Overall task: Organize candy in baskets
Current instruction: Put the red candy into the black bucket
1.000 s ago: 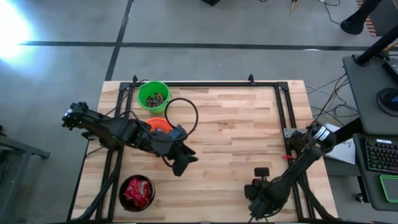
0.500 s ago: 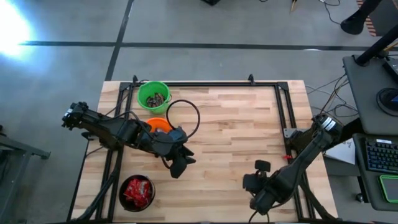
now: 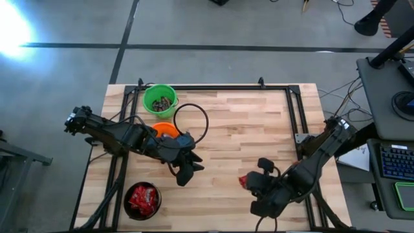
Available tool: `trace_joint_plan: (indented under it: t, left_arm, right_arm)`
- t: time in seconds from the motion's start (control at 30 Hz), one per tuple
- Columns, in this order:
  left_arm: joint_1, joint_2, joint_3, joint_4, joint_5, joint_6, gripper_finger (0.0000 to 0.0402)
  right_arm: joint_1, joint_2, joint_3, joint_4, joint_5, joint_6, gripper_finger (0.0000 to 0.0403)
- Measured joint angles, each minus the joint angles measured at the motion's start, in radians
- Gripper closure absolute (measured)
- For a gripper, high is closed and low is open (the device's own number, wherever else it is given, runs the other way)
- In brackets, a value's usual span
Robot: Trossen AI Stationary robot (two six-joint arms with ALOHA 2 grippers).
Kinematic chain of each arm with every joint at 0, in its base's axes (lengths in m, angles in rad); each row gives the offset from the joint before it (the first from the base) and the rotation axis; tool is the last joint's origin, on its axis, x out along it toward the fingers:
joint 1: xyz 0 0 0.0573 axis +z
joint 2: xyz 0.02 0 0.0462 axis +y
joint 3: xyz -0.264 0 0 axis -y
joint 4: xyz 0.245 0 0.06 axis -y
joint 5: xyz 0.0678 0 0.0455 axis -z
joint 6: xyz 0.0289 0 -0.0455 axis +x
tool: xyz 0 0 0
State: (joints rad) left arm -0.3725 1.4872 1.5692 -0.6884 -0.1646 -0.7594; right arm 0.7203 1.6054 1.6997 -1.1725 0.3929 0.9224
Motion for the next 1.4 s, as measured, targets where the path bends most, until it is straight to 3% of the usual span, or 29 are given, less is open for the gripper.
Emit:
trace_joint_plan:
  t: [0.17, 0.37, 0.63, 0.97, 1.4]
  left_arm:
    - [0.0, 0.0, 0.016, 0.01, -0.002, 0.029, 0.026]
    - [0.0, 0.0, 0.022, 0.096, -0.007, 0.168, 0.026]
    - [0.0, 0.0, 0.023, 0.145, -0.031, 0.323, 0.026]
    - [0.002, -0.003, 0.023, 0.147, -0.088, 0.064, 0.026]
    - [0.018, -0.003, 0.024, 0.234, -0.108, -0.097, 0.026]
  right_arm:
    - [-0.018, 0.0, 0.1, 0.001, 0.043, -0.052, 0.0388]
    - [-0.048, 0.0, 0.199, 0.006, 0.091, -0.067, 0.0388]
    - [-0.081, 0.0, 0.256, 0.116, 0.116, -0.027, 0.0388]
    - [-0.091, 0.001, 0.246, 0.095, 0.116, -0.141, 0.0388]
    - [-0.166, 0.001, 0.245, -0.085, 0.116, -0.501, 0.0388]
